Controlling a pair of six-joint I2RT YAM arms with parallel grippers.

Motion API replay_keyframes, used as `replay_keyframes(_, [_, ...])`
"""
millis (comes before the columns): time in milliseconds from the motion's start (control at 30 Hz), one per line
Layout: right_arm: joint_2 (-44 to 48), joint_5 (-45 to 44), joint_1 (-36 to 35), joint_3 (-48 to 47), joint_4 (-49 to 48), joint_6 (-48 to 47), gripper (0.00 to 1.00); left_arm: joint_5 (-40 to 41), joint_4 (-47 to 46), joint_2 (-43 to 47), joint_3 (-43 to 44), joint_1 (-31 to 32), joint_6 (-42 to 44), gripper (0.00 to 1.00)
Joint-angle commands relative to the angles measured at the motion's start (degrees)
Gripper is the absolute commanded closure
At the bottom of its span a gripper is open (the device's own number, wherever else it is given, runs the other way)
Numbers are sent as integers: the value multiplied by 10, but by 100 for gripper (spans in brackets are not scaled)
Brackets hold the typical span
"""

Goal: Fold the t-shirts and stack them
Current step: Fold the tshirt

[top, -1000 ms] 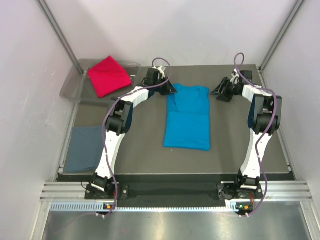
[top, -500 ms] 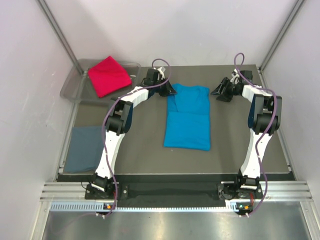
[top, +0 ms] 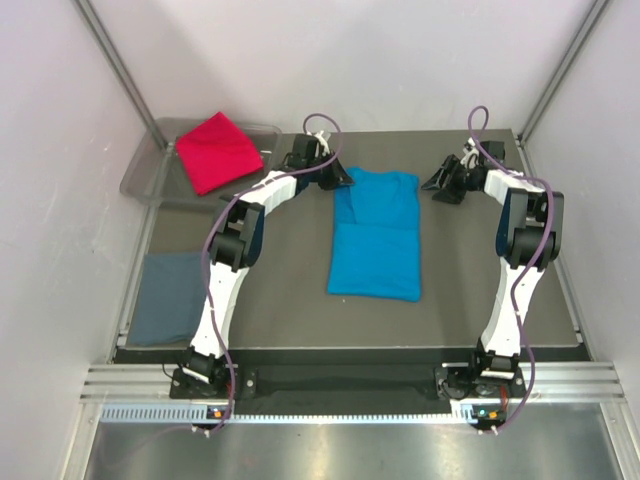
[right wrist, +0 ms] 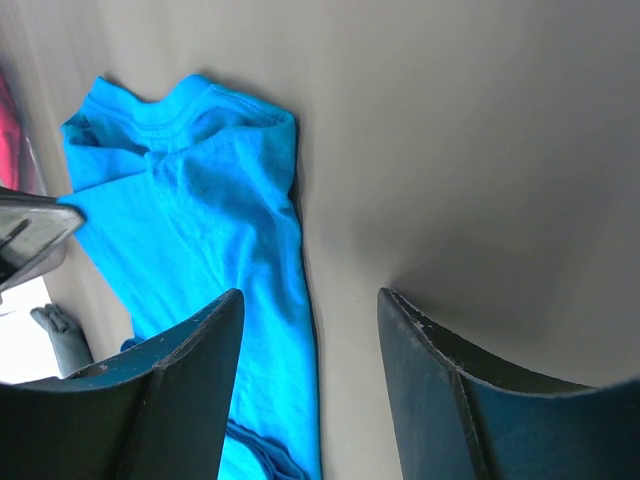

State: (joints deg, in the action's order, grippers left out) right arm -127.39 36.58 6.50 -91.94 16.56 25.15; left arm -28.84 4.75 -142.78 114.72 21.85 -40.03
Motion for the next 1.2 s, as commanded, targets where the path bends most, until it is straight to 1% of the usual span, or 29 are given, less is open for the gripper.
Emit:
replay_keyframes(0, [-13, 3, -3, -24, 8, -5, 43, 10, -16, 55, 5, 1, 0, 83])
replay_keyframes(33, [-14, 2, -3, -25, 10, -4, 43, 8, -12, 52, 9, 0, 1, 80])
replay_keyframes(67, [-15, 3, -3, -26, 10, -4, 43, 6, -10, 48, 12, 0, 0, 80])
replay_keyframes(133, [-17, 5, -3, -31, 12, -4, 43, 5, -10, 45, 16, 1, -1, 81])
replay_keyframes(167, [-18, 5, -3, -31, 13, -4, 43, 5, -10, 43, 17, 1, -3, 83])
replay_keyframes(200, [-18, 5, -3, -32, 12, -4, 43, 4, -11, 42, 18, 1, -4, 83])
replay_keyframes(233, [-18, 5, -3, -32, 13, -4, 43, 3, -11, 42, 20, 1, -4, 82])
replay_keyframes(267, [-19, 6, -3, -32, 13, -4, 43, 4, -6, 38, 23, 1, -4, 78])
replay_keyframes(300, [-20, 6, -3, -33, 12, -4, 43, 5, -2, 36, 29, 1, -1, 77])
replay_keyframes(433, [-21, 6, -3, -34, 11, -5, 43, 5, 6, 25, 38, 1, 1, 77])
replay_keyframes(567, [-22, 7, -3, -33, 12, -5, 43, 4, 21, 10, 50, 1, 1, 82])
replay_keyframes(633, [-22, 7, -3, -33, 11, -5, 44, 5, 25, 6, 52, 1, 0, 90])
replay_keyframes(667, [-22, 7, -3, -32, 12, -5, 44, 5, 26, 5, 53, 1, 0, 92])
replay_keyframes(733, [-22, 7, -3, -33, 12, -5, 43, 8, 35, 1, 61, 1, 0, 93])
replay_keyframes(800, [-22, 8, -3, -33, 12, -4, 44, 8, 49, -7, 76, 1, 3, 87])
replay_keyframes(833, [-22, 8, -3, -33, 12, -4, 43, 9, 54, -7, 76, 1, 6, 76])
replay_keyframes(967, [-23, 10, -2, -31, 13, -5, 44, 31, 58, 13, 54, 7, 36, 68])
replay_keyframes(1167, [-24, 10, -1, -27, 11, -6, 43, 48, 72, 12, 58, 7, 64, 66])
